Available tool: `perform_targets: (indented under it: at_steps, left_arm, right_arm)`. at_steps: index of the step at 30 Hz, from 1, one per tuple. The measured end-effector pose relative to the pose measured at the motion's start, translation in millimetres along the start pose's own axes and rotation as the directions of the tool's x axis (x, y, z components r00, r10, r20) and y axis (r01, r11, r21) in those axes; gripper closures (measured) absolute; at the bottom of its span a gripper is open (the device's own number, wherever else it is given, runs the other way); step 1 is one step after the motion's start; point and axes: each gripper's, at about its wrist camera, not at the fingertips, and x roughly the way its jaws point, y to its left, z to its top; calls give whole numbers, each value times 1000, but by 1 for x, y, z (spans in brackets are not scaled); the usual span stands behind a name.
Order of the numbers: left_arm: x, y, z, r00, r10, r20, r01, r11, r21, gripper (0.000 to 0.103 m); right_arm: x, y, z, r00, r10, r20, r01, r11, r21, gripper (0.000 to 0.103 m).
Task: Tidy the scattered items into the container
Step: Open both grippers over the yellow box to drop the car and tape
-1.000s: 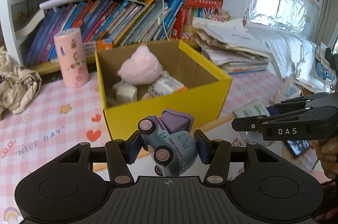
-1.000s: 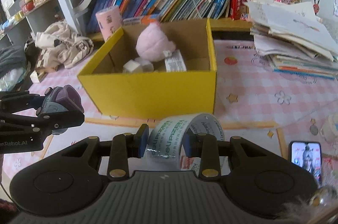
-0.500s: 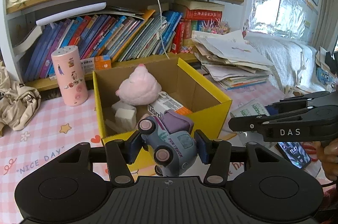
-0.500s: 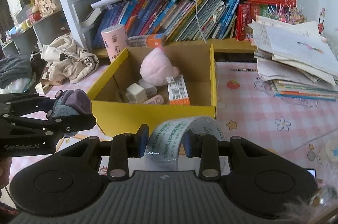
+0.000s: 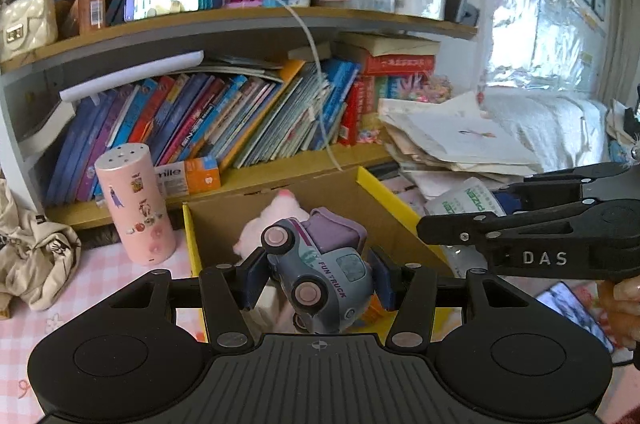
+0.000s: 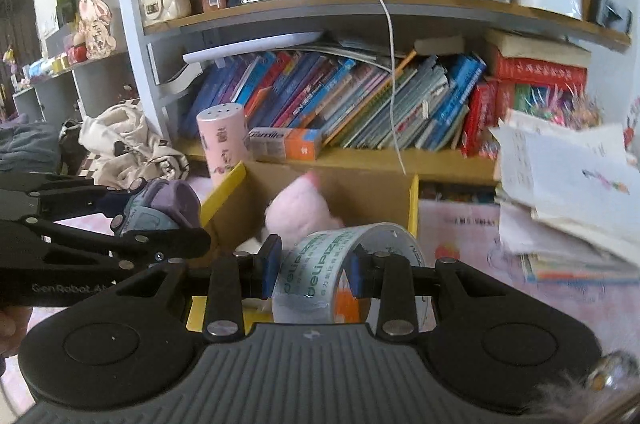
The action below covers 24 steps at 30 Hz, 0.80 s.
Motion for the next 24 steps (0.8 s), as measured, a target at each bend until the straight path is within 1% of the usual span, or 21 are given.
perform_targets:
  at_steps: [3, 7, 10, 15, 19, 24]
  left_arm:
    - [18, 4, 3, 1000, 9, -20, -8, 1000, 3, 51]
    - [39, 12, -2, 998, 15, -68, -16, 1000, -6, 51]
    - [54, 18, -7, 994, 26, -110, -28, 999, -15, 51]
    - [74, 24, -12, 987, 33, -160, -35, 999, -15, 51]
    - [85, 27, -16, 982, 35, -187, -38, 999, -13, 51]
    - [91, 27, -19, 978, 42, -204, -45, 999, -8, 52]
  right_arm:
    - [25, -3, 9, 1000, 10, -24, -11, 1000, -12, 72]
    - [50, -4, 13, 998, 25, -51, -27, 999, -33, 72]
    - [69, -8, 12, 996, 27, -85, -30, 999, -33, 72]
    - [97, -15, 6, 988, 21, -152, -25, 999, -26, 71]
    - [109, -18, 3, 983, 26, -179, -31, 999, -27, 74]
    - [117, -18, 4, 981, 29, -189, -36, 999, -34, 75]
